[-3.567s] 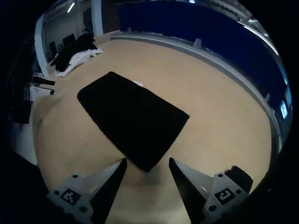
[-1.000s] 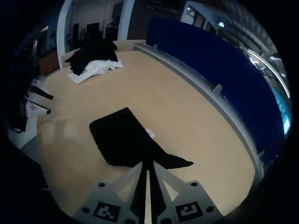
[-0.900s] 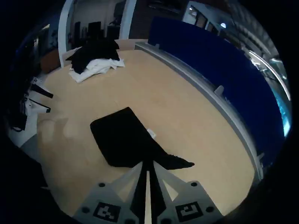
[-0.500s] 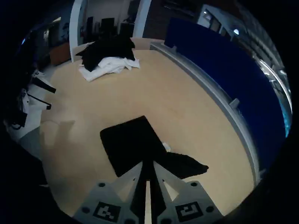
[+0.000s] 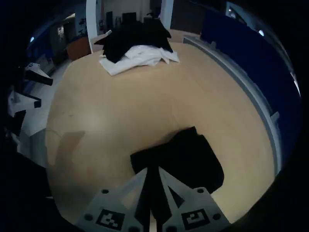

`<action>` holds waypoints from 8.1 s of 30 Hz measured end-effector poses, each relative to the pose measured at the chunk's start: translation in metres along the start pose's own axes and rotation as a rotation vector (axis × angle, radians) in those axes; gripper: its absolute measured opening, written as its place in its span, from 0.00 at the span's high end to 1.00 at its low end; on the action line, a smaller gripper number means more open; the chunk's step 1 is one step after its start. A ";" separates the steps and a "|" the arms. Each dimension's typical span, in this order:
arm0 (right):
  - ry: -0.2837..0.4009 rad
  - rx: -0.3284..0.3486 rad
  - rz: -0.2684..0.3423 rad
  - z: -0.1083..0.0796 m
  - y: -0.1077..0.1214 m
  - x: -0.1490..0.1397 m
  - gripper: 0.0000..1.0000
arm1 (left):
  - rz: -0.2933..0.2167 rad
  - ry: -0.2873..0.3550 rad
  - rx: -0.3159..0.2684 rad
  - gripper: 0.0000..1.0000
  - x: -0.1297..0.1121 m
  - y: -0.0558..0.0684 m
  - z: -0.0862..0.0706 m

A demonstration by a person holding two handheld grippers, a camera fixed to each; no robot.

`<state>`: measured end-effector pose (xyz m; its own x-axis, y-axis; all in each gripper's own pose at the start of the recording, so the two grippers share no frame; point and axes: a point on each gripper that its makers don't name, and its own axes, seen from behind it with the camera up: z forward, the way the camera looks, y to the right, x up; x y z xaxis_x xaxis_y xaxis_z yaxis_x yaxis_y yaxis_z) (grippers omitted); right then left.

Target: Fold towel

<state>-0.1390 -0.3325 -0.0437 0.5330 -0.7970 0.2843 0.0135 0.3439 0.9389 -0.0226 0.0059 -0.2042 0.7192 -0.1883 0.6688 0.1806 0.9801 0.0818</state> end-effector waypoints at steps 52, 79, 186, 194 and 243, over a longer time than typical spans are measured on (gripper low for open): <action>-0.058 -0.092 0.232 -0.037 0.007 -0.109 0.35 | 0.045 -0.033 -0.038 0.09 -0.008 0.014 0.012; -0.029 -0.104 0.336 -0.027 0.008 -0.110 0.96 | 0.045 -0.036 -0.040 0.09 -0.009 0.016 0.012; 0.057 -0.434 0.495 -0.330 0.221 -0.290 0.97 | 0.242 -0.001 -0.140 0.09 0.059 0.130 0.025; -0.016 -0.436 0.506 -0.336 0.192 -0.337 0.97 | 0.257 -0.008 -0.155 0.09 0.055 0.136 0.025; -0.277 -0.516 0.823 -0.271 0.133 -0.492 0.94 | 0.295 -0.016 -0.144 0.09 0.051 0.130 0.027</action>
<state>-0.1695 0.2397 -0.1115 0.3269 -0.2796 0.9027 0.1289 0.9595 0.2505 0.0197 0.1249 -0.1393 0.7440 0.1044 0.6600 0.0602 0.9732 -0.2218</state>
